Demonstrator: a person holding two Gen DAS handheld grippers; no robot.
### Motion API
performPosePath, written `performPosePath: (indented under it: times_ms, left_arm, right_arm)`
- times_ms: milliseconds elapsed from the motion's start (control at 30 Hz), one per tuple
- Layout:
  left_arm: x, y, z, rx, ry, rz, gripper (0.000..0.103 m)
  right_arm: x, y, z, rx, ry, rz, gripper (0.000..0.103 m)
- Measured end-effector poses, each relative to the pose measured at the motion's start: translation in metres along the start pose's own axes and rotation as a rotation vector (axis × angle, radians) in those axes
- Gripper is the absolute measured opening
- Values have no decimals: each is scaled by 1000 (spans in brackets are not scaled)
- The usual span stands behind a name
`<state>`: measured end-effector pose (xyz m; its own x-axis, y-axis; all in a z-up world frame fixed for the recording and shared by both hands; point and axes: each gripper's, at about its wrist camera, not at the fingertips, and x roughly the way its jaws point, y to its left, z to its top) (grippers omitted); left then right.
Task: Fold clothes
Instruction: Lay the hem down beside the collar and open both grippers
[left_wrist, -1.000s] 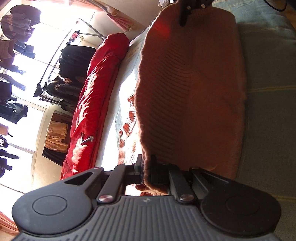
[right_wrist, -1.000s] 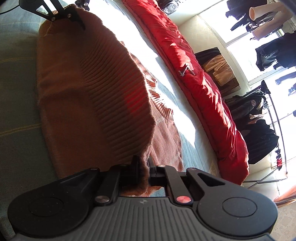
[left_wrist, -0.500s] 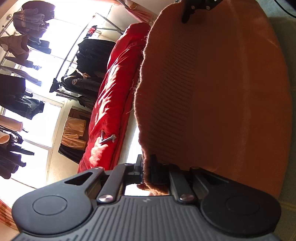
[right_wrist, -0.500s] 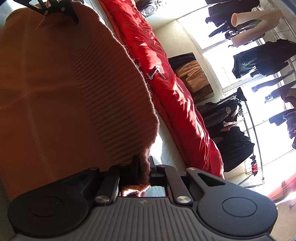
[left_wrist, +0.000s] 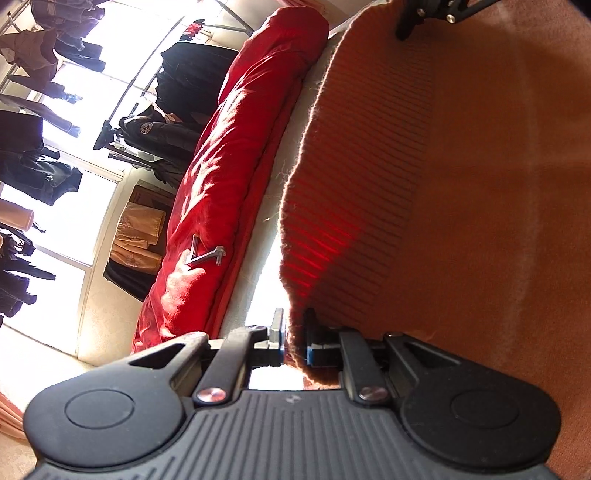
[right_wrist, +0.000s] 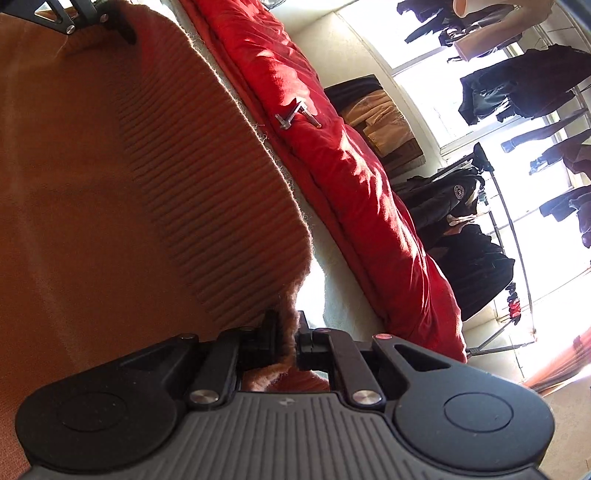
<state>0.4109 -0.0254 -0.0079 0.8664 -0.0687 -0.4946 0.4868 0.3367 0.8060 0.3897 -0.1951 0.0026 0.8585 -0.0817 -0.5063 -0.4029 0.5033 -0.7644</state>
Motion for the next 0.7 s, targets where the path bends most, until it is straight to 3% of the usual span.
performPosePath:
  times_ms: [233, 300, 333, 467, 533, 600, 700]
  left_arm:
    - [30, -3, -2, -57, 24, -52, 17]
    - [33, -6, -4, -80, 24, -44, 33]
    - [35, -6, -5, -89, 20, -38, 36]
    - [27, 1, -4, -143, -14, -26, 46]
    - [13, 6, -5, -175, -53, -32, 53]
    - [-6, 9, -8, -210, -97, -43, 64]
    - [-26, 9, -15, -246, -123, -56, 70]
  right_arm:
    - [30, 3, -5, 62, 48, 39, 10]
    - [37, 6, -6, 75, 57, 50, 10]
    - [39, 8, -7, 77, 60, 51, 11]
    - [42, 13, -9, 82, 54, 16, 39]
    - [37, 9, -11, 97, 46, 8, 50]
    - [28, 2, -13, 131, 29, 19, 68]
    - [7, -7, -17, 175, 5, 60, 77]
